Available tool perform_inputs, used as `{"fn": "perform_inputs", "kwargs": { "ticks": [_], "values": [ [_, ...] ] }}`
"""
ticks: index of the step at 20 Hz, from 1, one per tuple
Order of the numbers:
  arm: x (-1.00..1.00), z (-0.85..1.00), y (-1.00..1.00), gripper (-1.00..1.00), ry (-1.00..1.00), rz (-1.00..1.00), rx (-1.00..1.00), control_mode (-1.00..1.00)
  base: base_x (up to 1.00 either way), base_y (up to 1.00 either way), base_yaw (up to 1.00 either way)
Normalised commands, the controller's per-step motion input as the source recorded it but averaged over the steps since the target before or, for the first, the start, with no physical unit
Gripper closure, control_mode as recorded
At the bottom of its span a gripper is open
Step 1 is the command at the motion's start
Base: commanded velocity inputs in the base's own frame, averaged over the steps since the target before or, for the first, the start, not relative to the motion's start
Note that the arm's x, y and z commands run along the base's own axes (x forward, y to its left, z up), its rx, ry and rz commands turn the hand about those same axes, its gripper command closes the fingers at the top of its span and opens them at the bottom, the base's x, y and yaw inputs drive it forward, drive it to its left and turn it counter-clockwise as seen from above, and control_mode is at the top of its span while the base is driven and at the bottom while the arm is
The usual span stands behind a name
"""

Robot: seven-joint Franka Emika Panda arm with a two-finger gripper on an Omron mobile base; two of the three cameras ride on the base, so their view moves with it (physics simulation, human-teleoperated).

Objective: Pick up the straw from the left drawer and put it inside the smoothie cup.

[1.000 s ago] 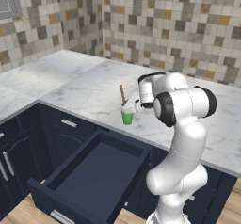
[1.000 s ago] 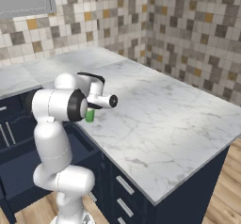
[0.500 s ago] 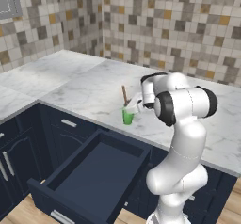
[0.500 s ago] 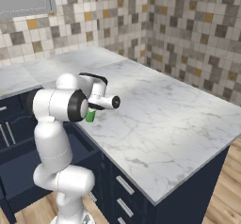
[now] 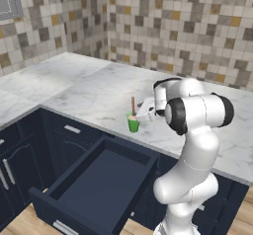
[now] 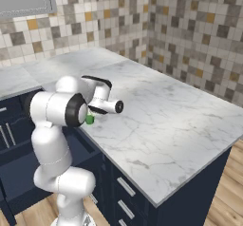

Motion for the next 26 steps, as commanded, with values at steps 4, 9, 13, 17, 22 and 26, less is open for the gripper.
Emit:
{"fn": "perform_inputs", "kwargs": {
  "ticks": [4,9,13,17,22,26],
  "values": [
    [-0.28,0.29,0.0,-1.0,-0.15,0.0,0.0,-1.0,0.0,0.0,0.0],
    [-0.33,0.56,0.0,-1.0,-0.12,0.0,0.0,-1.0,0.0,0.0,0.0],
    [-0.52,0.67,-0.09,-1.0,-0.04,-0.01,0.0,-1.0,0.0,0.0,0.0],
    [-0.5,0.92,-0.24,-1.0,0.0,-0.02,-0.02,-1.0,0.0,0.0,0.0],
    [-0.61,0.84,-0.43,-1.0,0.0,0.0,-0.11,-1.0,0.0,0.0,0.0],
    [-1.0,0.19,-0.57,-1.0,-0.08,0.0,-0.14,-1.0,0.0,0.0,0.0]
  ]
}}
